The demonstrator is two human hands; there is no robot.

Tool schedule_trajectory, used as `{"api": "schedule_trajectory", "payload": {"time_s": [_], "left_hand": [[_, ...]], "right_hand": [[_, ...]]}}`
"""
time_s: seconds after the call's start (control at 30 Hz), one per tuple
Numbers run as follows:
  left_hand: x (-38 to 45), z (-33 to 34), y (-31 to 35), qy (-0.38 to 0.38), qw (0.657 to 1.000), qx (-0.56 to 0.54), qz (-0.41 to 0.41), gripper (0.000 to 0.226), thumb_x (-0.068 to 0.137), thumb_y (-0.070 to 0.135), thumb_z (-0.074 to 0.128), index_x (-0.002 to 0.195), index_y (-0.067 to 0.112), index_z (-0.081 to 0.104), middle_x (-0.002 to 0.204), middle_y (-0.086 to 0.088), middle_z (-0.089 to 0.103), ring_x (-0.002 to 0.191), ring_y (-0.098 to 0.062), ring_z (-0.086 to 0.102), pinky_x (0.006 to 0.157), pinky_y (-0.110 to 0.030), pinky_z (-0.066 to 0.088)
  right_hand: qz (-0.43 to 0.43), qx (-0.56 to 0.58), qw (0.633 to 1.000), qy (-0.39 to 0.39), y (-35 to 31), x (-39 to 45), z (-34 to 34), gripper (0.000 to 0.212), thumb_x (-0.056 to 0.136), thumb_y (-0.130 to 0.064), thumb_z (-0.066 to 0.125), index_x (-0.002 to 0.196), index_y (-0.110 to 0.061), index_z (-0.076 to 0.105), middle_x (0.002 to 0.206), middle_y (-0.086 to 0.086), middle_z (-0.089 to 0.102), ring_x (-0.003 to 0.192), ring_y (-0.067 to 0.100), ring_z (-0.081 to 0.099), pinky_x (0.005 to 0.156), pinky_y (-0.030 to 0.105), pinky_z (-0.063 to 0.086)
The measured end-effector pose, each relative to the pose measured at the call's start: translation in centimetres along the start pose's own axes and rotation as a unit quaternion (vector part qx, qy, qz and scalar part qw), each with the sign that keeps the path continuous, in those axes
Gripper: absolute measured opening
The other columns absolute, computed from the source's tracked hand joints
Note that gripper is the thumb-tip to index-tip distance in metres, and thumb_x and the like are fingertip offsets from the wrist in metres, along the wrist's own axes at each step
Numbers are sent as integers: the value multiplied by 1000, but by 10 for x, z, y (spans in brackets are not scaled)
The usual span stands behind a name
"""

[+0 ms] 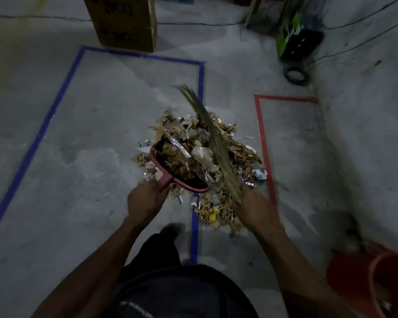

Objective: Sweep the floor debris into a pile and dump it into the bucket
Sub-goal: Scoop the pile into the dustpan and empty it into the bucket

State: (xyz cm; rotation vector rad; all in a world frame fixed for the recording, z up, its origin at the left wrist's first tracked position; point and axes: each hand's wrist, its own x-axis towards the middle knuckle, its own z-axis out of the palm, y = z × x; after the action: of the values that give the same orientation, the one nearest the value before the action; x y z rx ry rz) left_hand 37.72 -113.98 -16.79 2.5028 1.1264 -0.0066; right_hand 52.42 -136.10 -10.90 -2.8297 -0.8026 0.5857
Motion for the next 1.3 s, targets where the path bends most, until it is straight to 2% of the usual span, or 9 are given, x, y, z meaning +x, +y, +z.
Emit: {"api": "schedule_trajectory", "payload": {"time_s": [0.17, 0.43, 0.57, 0.63, 0.8, 0.93, 1.1, 1.2, 1.3], "left_hand": [[49, -6, -14, -32, 999, 6, 40, 50, 86, 59, 54, 78, 10, 60, 72, -13, 66, 69, -35, 64, 57, -36, 47], [113, -23, -21, -61, 994, 10, 86, 45, 88, 51, 58, 79, 8, 63, 72, -11, 65, 67, -34, 63, 55, -33, 42], [129, -26, -20, -73, 991, 15, 107, 43, 89, 49, 58, 75, 9, 58, 66, -9, 59, 62, -30, 59, 54, -30, 37], [134, -25, -19, -84, 990, 20, 111, 41, 90, 50, 57, 71, 13, 53, 59, -1, 49, 58, -27, 53, 54, -29, 34], [140, -22, -13, -87, 988, 12, 127, 43, 90, 53, 54, 71, 15, 52, 54, 3, 45, 53, -23, 48, 52, -28, 33], [142, -18, -3, -82, 984, 19, 154, 41, 89, 54, 54, 75, 16, 59, 60, 1, 56, 54, -21, 50, 51, -27, 35], [124, -10, 16, -87, 977, 29, 191, 42, 88, 55, 56, 72, 17, 57, 57, -1, 59, 52, -22, 59, 50, -29, 48], [100, -5, 37, -90, 971, 32, 218, 40, 89, 53, 56, 71, 18, 55, 57, 0, 57, 53, -22, 58, 47, -26, 40], [64, 4, 64, -80, 966, 25, 244, 34, 90, 45, 60, 70, 19, 49, 57, 2, 48, 50, -18, 44, 44, -22, 23]], "right_hand": [[42, -40, 998, 18, -24, 16, 2, 51, 93, -37, 53, 140, -18, 40, 109, 13, 69, 99, 32, 66, 81, 37, 49], [113, 36, 993, 14, -58, 42, 3, 42, 92, -37, 54, 128, -15, 46, 114, 14, 63, 107, 34, 61, 86, 42, 50], [128, 36, 991, 6, -61, 50, 8, 60, 92, -42, 53, 143, -16, 36, 117, 16, 61, 109, 35, 60, 87, 42, 49], [129, 34, 991, 12, -60, 53, 10, 62, 92, -41, 52, 145, -16, 33, 118, 16, 61, 108, 34, 60, 85, 39, 48], [156, 44, 986, 30, -62, 50, 11, 65, 93, -38, 54, 148, -15, 30, 121, 16, 61, 110, 34, 60, 86, 39, 48], [174, 49, 982, 47, -56, 40, 12, 62, 93, -38, 55, 146, -14, 33, 115, 16, 62, 106, 35, 60, 84, 41, 50], [189, 58, 977, 80, -34, 13, 15, 60, 92, -38, 57, 144, -16, 35, 110, 14, 64, 100, 33, 63, 77, 38, 49], [208, 88, 970, 87, -11, -12, 19, 62, 92, -43, 57, 143, -17, 35, 113, 14, 65, 101, 34, 63, 79, 39, 51], [224, 107, 963, 103, 18, -45, 28, 61, 91, -43, 57, 142, -16, 37, 109, 13, 66, 98, 34, 64, 78, 39, 52]]}}
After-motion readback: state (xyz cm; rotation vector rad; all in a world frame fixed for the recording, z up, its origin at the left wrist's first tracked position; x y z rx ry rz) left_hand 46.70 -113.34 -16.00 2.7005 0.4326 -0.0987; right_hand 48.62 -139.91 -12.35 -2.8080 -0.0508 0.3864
